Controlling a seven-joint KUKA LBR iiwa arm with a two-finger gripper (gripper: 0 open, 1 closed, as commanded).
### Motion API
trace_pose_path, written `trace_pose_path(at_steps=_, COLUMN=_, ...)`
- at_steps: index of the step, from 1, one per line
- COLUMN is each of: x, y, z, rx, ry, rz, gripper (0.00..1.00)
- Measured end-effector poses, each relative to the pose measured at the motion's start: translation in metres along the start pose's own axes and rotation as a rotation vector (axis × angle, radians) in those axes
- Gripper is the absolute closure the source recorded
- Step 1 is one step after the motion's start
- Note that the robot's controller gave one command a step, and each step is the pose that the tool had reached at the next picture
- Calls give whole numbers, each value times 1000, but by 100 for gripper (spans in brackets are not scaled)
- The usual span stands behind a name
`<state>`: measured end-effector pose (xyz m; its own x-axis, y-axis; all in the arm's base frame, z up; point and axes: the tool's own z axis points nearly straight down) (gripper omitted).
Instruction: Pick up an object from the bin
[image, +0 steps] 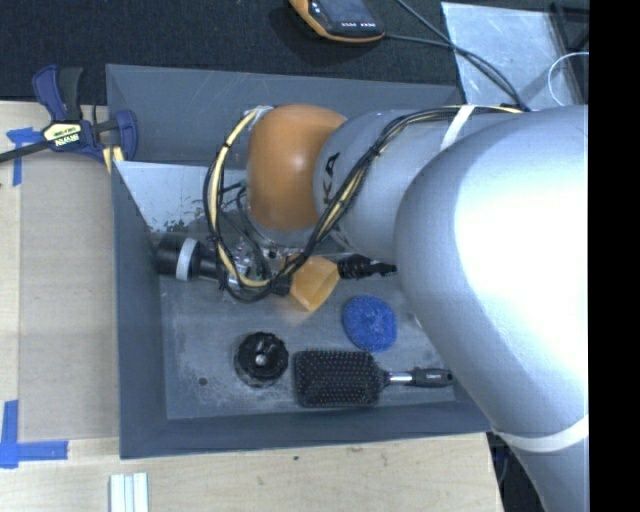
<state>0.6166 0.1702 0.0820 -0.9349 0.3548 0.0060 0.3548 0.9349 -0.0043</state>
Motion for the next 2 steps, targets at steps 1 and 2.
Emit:
trace_pose_path(at_steps=1, x=1, y=-1, z=-21, rx=1, ry=2, rz=0, gripper=100)
trace_pose_path(at_steps=2, x=-2, y=1, z=-36, rx=-4, ry=-7, rz=0, gripper=100)
